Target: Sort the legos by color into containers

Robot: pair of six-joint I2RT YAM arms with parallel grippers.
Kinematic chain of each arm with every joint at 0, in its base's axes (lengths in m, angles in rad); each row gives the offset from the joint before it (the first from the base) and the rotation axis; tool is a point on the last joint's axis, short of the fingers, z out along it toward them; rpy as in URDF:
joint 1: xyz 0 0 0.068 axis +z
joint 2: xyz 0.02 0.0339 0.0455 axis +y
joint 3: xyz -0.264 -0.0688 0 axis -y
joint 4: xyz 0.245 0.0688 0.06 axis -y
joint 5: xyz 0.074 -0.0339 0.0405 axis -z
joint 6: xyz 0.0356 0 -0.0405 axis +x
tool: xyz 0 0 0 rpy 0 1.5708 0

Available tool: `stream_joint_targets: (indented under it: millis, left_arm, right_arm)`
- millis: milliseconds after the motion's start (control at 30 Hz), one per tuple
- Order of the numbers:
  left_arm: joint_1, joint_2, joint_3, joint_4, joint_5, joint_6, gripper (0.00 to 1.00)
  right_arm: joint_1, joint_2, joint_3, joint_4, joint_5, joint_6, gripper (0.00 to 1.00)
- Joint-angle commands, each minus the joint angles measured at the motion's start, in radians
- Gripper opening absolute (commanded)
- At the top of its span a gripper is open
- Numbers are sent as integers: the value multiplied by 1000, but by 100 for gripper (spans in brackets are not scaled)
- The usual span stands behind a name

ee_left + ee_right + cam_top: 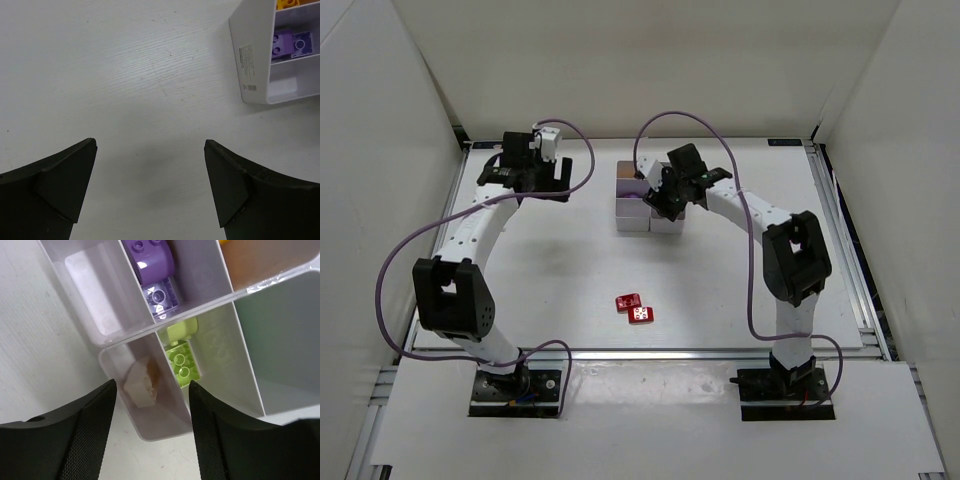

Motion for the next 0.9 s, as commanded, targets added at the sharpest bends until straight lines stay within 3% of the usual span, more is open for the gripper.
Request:
stream_joint_targets:
  millis: [0, 133, 167, 200, 300, 400, 567, 867]
  left_arm:
    - [5, -31, -6, -15, 93, 17, 99]
    - [16, -73, -64, -24, 306, 92, 99]
    - [16, -87, -81, -60, 487, 141, 97]
    - [2, -113, -118, -82, 565, 196, 97]
    - [-62, -124, -165, -222, 667, 371, 96]
    - [-142, -133, -230, -321, 662, 506, 94]
    - [-326, -177, -357, -331, 569, 614, 91]
    - [-551, -177, -514, -128, 388, 563, 90]
  right_arm:
    - [-10, -35, 29, 39, 12, -1, 65]
    - [-13, -108, 0, 53, 27, 40, 66]
    - [-15, -155, -24, 67, 36, 78, 66]
    - [-26, -179, -34, 73, 53, 106, 67]
    - [-93, -266, -66, 39, 62, 244, 71]
    - [-176, -318, -106, 2, 50, 309, 72]
    - [-299, -363, -189, -36, 16, 310, 72]
    - [-345, -407, -258, -13, 4, 289, 72]
